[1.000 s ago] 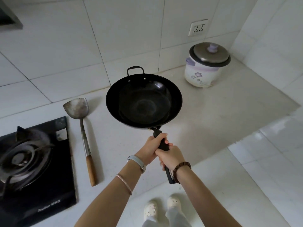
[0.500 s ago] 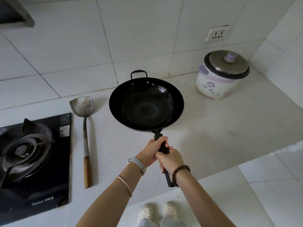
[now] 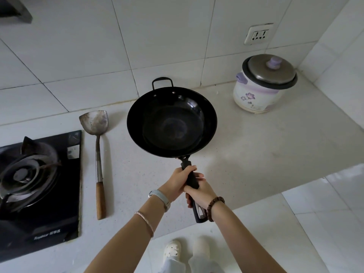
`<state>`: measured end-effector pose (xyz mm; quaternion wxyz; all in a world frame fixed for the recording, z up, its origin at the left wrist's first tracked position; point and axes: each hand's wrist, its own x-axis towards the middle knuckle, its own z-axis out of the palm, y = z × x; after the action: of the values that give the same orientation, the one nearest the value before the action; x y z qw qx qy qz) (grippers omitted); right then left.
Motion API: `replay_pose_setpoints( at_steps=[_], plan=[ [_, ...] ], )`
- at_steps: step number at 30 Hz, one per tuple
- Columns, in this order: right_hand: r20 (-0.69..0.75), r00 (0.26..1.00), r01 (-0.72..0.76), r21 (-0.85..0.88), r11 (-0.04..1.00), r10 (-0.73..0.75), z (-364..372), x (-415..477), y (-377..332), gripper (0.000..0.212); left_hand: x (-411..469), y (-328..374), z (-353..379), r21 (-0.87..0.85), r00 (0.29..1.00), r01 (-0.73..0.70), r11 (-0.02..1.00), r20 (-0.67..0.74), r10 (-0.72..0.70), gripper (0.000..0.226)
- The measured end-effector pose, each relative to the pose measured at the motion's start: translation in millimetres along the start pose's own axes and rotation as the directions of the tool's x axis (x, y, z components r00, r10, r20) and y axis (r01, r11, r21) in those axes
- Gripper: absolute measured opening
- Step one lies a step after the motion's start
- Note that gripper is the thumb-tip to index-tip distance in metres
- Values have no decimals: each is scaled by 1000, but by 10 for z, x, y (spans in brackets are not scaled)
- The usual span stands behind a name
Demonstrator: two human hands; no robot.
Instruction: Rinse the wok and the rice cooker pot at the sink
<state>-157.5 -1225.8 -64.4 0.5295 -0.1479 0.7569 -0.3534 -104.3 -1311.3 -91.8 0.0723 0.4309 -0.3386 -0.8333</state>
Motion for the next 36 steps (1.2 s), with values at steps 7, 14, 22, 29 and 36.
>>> replay_pose_setpoints(
  at_steps=[7, 14, 22, 29, 36],
  plan=[
    [-11, 1000, 20, 76, 997, -19, -18, 8, 213, 20, -80, -181, -81, 97, 999, -53, 994, 1, 53, 31],
    [-169, 981, 114, 90, 989, -98, -200, 22, 307, 28, -66, -265, -68, 188, 997, -71, 980, -25, 77, 27],
    [-349, 897, 173, -292, 941, -273, -839, 175, 325, 27, 178, -241, 508, 103, 999, -40, 994, -30, 43, 29],
    [-420, 805, 210, -461, 862, -420, -1262, 385, 282, 28, 430, -182, 1012, -8, 989, -57, 998, -138, 55, 24],
    [-361, 800, 259, -512, 819, -479, -1335, 432, 285, 28, 370, -172, 1033, 15, 979, -86, 996, -184, 87, 23]
  ],
)
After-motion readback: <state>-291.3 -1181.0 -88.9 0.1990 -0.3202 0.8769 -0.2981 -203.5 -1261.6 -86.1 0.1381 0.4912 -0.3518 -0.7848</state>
